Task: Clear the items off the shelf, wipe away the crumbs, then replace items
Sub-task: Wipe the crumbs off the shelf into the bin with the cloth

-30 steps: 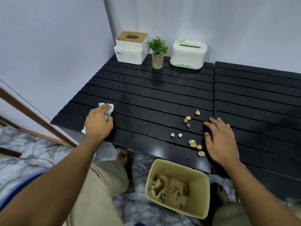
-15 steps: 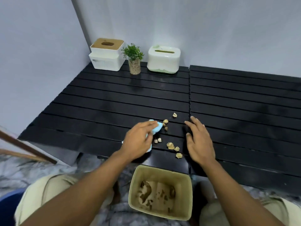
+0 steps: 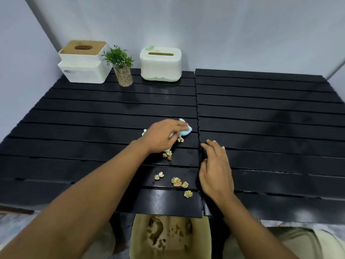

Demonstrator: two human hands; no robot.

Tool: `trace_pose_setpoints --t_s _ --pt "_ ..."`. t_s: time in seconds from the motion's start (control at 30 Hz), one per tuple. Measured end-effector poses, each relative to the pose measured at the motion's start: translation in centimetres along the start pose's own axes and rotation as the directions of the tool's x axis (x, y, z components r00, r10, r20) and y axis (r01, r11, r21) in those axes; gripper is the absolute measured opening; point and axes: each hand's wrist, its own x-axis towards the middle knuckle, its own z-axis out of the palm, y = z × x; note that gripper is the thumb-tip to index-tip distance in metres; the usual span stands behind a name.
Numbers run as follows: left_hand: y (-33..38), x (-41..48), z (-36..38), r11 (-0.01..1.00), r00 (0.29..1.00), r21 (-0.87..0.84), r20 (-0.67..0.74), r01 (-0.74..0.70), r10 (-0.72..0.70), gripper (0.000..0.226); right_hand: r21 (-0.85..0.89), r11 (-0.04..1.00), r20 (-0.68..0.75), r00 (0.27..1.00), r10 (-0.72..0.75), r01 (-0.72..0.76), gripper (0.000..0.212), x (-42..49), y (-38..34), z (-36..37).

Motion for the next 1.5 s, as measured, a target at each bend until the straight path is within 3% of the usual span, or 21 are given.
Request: trace_pose_setpoints --t_s 0.3,0.4,0.5,0.6,0.67,0.73,0.8,0.87,0.93,1.0,1.17,1.3,1.37,1.5 --pt "5.0 -6.0 0.7 0.974 0.967 -0.097 0.137 -0.204 0.216 0.041 0.163 0.986 -0.041 0.999 0.031 -0.024 0.056 -0.3 0.0 -0.3" --pt "4.9 -5.4 -0.2 0.98 0.985 -0.151 0.092 -0.132 0.147 0.04 0.255 0.967 -0.061 0.998 0.009 0.007 0.053 -0.2 0.5 -0.3" --pt "4.1 -4.2 -2.3 0.99 0.997 -0.137 0.068 -0.038 0.048 0.054 0.361 0.932 -0.068 0.998 -0.01 0.034 0.047 0.7 1.1 -0.8" --pt "2.6 -4.7 -4.2 0.996 0.997 -0.093 0.075 0.012 -0.005 0.064 0.352 0.925 0.025 0.987 -0.16 0.141 0.039 2.4 0.6 -2.0" --pt "1.4 -6.2 -4.7 0.984 0.996 -0.153 0.017 0.092 -0.09 0.061 0.26 0.923 0.172 0.927 -0.335 0.285 0.04 3.8 -0.7 -2.5" --pt "0.1 -8.4 -4.4 0.957 0.975 -0.217 -0.072 0.192 -0.212 0.056 0.157 0.873 0.352 0.799 -0.487 0.462 0.046 5.0 -2.5 -2.2" --pt "-1.1 -10.5 -3.2 0.938 0.934 -0.163 -0.142 0.305 -0.328 0.057 0.07 0.785 0.487 0.666 -0.565 0.615 0.05 5.9 -4.1 -1.1" --pt "-1.6 -11.8 -2.0 0.921 0.905 -0.062 -0.172 0.385 -0.39 0.062 0.0 0.719 0.552 0.599 -0.579 0.695 0.05 6.5 -5.0 0.0" --pt "-1.7 -12.1 -1.2 0.909 0.89 -0.032 -0.191 0.416 -0.414 0.061 -0.047 0.699 0.546 0.605 -0.58 0.713 0.047 7.1 -5.6 0.6" --pt "-1.6 -12.0 -1.0 0.898 0.875 -0.054 -0.211 0.436 -0.437 0.057 0.002 0.748 0.515 0.641 -0.57 0.664 0.041 7.6 -6.2 0.8" --pt "-1.4 -11.9 -1.1 0.89 0.864 -0.072 -0.218 0.45 -0.455 0.057 0.21 0.9 0.389 0.812 -0.436 0.383 0.035 9.1 -5.8 -0.2" --pt "-1.5 -11.9 -0.9 0.896 0.875 -0.002 -0.217 0.444 -0.434 0.057 0.111 0.948 0.257 0.912 -0.319 0.3 0.035 10.2 -3.3 -2.8" --pt "-1.6 -11.8 -0.9 0.896 0.877 0.03 -0.222 0.443 -0.426 0.057 0.078 0.946 0.322 0.89 -0.322 0.314 0.038 9.7 -2.6 -3.5" --pt "-1.4 -11.8 -0.8 0.892 0.876 0.065 -0.228 0.448 -0.424 0.049 0.066 0.901 0.515 0.759 -0.399 0.429 0.045 6.8 -2.3 -2.3"
